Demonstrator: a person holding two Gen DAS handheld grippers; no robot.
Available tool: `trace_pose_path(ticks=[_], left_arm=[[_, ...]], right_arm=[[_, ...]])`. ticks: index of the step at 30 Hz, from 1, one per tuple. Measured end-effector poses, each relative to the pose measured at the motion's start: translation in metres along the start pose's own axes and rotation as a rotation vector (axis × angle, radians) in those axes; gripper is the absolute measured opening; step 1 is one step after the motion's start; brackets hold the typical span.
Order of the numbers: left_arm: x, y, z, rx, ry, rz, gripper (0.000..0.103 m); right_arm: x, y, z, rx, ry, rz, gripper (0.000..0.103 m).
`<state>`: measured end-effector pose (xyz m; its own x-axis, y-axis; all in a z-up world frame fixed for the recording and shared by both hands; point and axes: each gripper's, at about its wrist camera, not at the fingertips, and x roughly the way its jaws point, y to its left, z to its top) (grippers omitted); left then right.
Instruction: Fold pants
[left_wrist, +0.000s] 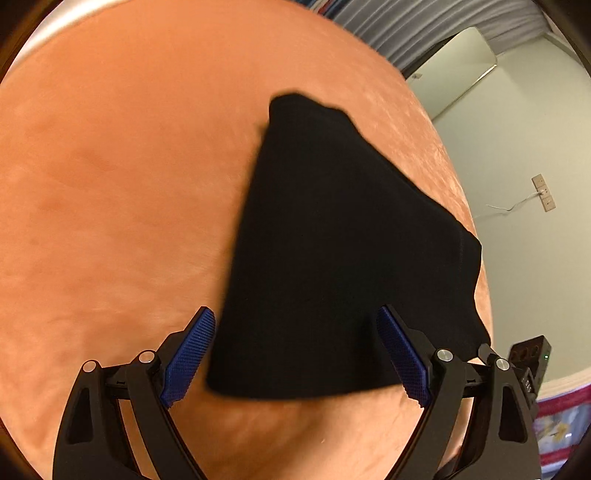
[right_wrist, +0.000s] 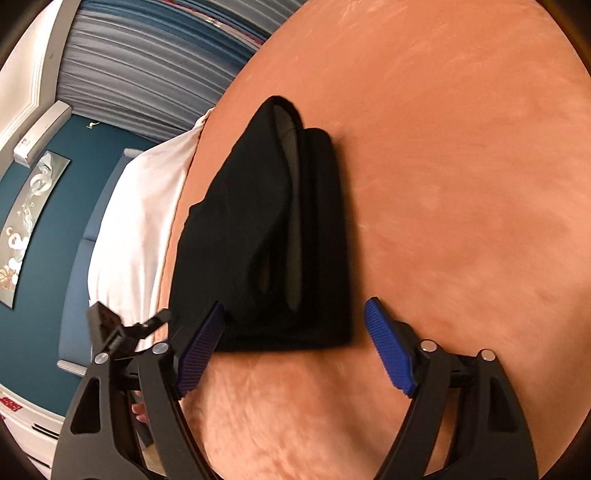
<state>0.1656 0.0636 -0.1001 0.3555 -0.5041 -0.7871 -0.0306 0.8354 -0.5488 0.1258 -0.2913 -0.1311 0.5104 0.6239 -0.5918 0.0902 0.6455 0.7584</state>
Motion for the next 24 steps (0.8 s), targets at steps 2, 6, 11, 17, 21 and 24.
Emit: trace_pose_path(ticks=[2,6,11,17,21,24], left_arm=[[0.011,0.001,0.002,-0.027,0.022,-0.016,0.087],[0.023,-0.01,0.009,-0.013,0.008,0.007,0.09],[0.026,-0.033,0.008,0.089,-0.035,0.097,0.059],[-0.02,-0.037,-0.022,0.095,-0.032,0.024,0.032],[-0.046,-0.028,-0.072,0.087,0.023,-0.006,0.039],[-0.047,-0.014,-0.096,0.056,0.036,0.008,0.056]], right_arm=[[0.009,0.006,0.005,0.0,0.008,0.009,0.087],[0.03,0.021,0.012,-0.039,-0.004,-0.044,0.091],[0.042,0.037,0.007,-0.106,-0.038,-0.11,0.046],[0.003,0.066,-0.031,-0.192,-0.033,-0.097,0.036],[-0.025,0.052,-0.074,-0.166,0.034,-0.082,0.039],[-0.027,0.026,-0.089,-0.114,0.041,-0.106,0.06]])
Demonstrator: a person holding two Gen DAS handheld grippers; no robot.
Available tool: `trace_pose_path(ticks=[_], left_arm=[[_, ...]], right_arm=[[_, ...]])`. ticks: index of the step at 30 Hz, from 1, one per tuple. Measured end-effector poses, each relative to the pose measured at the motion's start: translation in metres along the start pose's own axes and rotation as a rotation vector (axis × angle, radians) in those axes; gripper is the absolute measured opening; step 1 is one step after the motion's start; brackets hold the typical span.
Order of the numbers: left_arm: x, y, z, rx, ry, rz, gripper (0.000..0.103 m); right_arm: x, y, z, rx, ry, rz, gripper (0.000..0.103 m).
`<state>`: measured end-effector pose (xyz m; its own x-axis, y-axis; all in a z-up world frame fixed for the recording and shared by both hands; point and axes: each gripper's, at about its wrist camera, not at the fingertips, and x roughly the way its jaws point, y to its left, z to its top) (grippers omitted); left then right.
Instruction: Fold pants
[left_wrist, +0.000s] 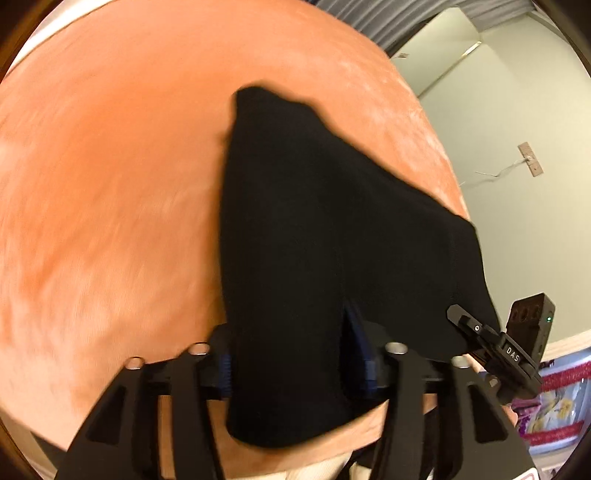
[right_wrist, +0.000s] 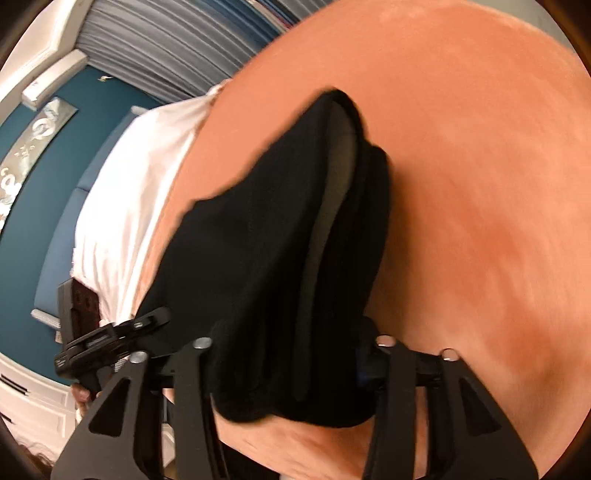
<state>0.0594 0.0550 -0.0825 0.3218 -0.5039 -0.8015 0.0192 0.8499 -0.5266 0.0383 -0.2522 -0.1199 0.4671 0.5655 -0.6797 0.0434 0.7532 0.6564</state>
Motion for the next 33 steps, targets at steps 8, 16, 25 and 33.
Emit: trace_pose_path(ticks=[8,16,25,33], left_arm=[[0.006,0.025,0.024,-0.09,-0.047,-0.063,0.073],[0.033,0.012,0.022,-0.076,-0.044,-0.031,0.074],[0.009,0.0,0.011,-0.061,-0.096,-0.074,0.032],[-0.045,-0.002,-0.042,-0.025,-0.062,-0.126,0.031]], right_arm=[[0.009,0.0,0.008,0.045,-0.003,0.085,0.086],[0.024,0.018,0.003,-0.068,-0.033,-0.012,0.098],[0.006,0.018,-0.004,-0.026,-0.086,-0.009,0.041],[-0.045,0.047,-0.054,-0.143,-0.049,0.003,0.04]])
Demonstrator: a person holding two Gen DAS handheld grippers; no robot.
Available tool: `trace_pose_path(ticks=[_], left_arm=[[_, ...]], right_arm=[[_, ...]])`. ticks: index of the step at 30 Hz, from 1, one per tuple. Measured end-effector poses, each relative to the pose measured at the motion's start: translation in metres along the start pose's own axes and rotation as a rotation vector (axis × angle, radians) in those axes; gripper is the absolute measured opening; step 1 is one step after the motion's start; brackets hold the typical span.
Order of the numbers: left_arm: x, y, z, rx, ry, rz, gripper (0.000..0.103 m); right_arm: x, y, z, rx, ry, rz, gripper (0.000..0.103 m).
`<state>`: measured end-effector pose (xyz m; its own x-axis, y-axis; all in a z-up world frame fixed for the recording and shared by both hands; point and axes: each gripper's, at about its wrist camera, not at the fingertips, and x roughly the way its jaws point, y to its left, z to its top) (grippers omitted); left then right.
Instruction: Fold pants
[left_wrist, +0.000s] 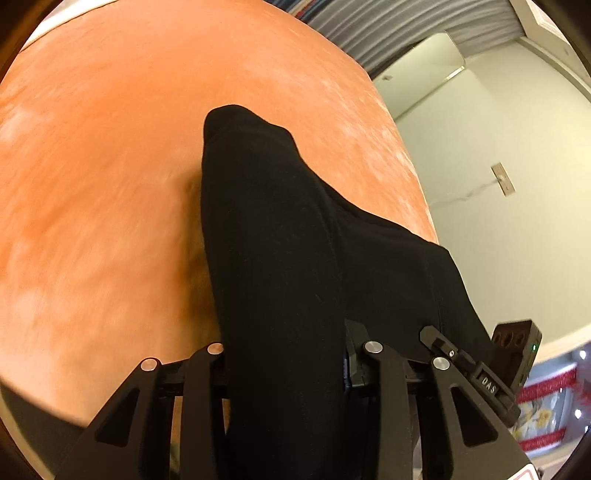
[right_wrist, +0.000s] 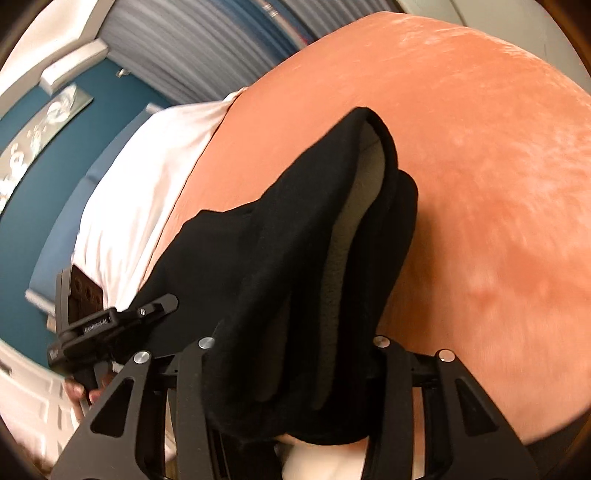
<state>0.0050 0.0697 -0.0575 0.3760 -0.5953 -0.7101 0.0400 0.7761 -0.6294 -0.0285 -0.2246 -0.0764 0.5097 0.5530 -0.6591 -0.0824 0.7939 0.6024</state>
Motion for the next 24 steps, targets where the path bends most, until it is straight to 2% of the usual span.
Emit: trace_pose_path(ticks=[5,7,11,14,19,24], left_arm=[[-0.028,0.001,-0.049,0.049,0.005,0.06,0.031],[-0.04,-0.003,-0.062,0.077,-0.009,0.08,0.03],[-0.044,-0.029,-0.049,0.119,-0.041,0.074,0.03],[-0.06,-0.044,-0.039,0.163,-0.086,0.05,0.03],[-0.084,-0.073,0.007,0.251,-0.215,0.021,0.03],[-0.099,-0.104,0.068,0.365,-0.346,0.034,0.03]], right_arm=[[-0.02,0.003,-0.044,-0.002,0.028,-0.013,0.039],[-0.026,0.005,-0.049,-0.003,0.027,-0.011,0.039],[-0.039,0.015,-0.041,-0.025,-0.013,0.001,0.038],[-0.053,0.025,-0.029,-0.069,-0.064,0.013,0.038],[-0.068,0.046,0.023,-0.143,-0.179,0.045,0.038],[-0.068,0.073,0.105,-0.229,-0.326,0.08,0.038]])
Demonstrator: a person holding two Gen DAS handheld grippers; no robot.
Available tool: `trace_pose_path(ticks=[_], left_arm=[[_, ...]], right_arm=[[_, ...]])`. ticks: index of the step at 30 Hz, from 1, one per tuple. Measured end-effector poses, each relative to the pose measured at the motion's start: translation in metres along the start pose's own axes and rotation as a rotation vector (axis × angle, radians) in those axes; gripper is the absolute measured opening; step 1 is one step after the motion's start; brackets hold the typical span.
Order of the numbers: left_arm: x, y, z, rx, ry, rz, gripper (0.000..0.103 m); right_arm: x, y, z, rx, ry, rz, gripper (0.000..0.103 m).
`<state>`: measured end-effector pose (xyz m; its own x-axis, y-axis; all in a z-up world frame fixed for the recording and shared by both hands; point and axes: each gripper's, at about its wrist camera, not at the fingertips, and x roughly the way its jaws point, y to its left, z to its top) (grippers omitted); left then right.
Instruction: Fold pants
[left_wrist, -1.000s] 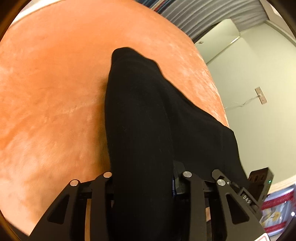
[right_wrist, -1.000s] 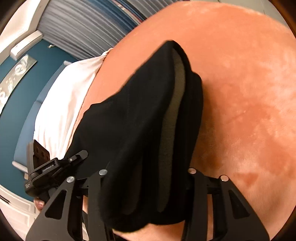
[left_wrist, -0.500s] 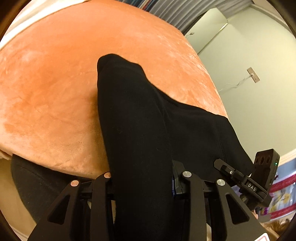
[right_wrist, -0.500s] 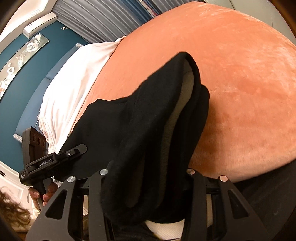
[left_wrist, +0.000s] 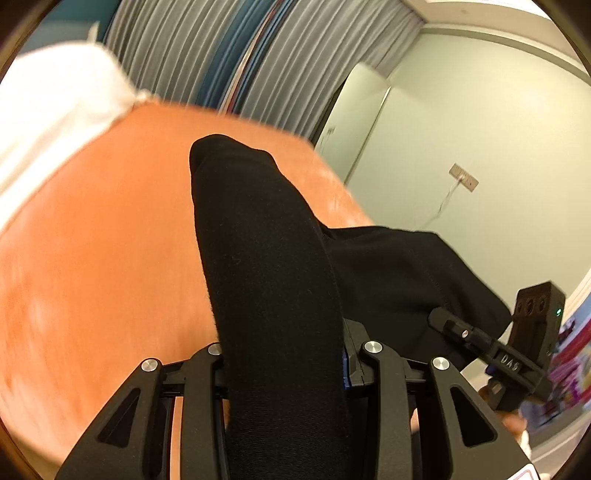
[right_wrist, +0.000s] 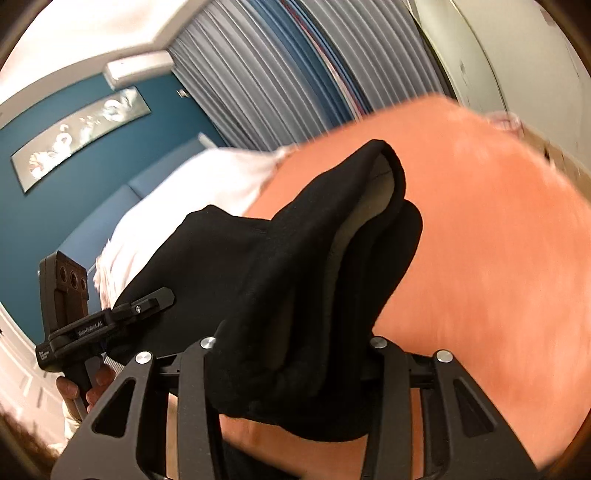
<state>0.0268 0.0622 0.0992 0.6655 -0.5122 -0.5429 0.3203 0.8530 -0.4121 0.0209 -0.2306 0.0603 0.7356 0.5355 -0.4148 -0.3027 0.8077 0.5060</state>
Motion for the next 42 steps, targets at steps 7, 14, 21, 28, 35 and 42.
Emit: trace_pose_path(ticks=[7,14,21,28,35,42], left_arm=[[0.045,0.032,0.103,0.023,-0.153,-0.007,0.031],[0.149,0.096,0.15,-0.021,-0.156,0.006,0.031],[0.276,0.161,0.121,-0.098,0.021,0.092,0.031],[0.319,0.213,0.075,-0.226,0.078,0.187,0.076],[0.27,0.187,0.077,-0.131,0.103,0.415,0.087],[0.177,0.113,0.037,0.14,0.111,0.668,0.087]], right_arm=[[0.078,-0.028,0.097,-0.023,-0.109,0.042,0.038],[0.184,-0.09,0.129,-0.003,-0.1,0.048,0.038],[0.293,-0.179,0.082,0.12,0.071,-0.055,0.038],[0.317,-0.23,0.046,0.264,0.176,-0.03,0.062],[0.234,-0.204,0.028,0.213,0.125,-0.312,0.084],[0.121,-0.138,-0.014,0.028,0.046,-0.522,0.087]])
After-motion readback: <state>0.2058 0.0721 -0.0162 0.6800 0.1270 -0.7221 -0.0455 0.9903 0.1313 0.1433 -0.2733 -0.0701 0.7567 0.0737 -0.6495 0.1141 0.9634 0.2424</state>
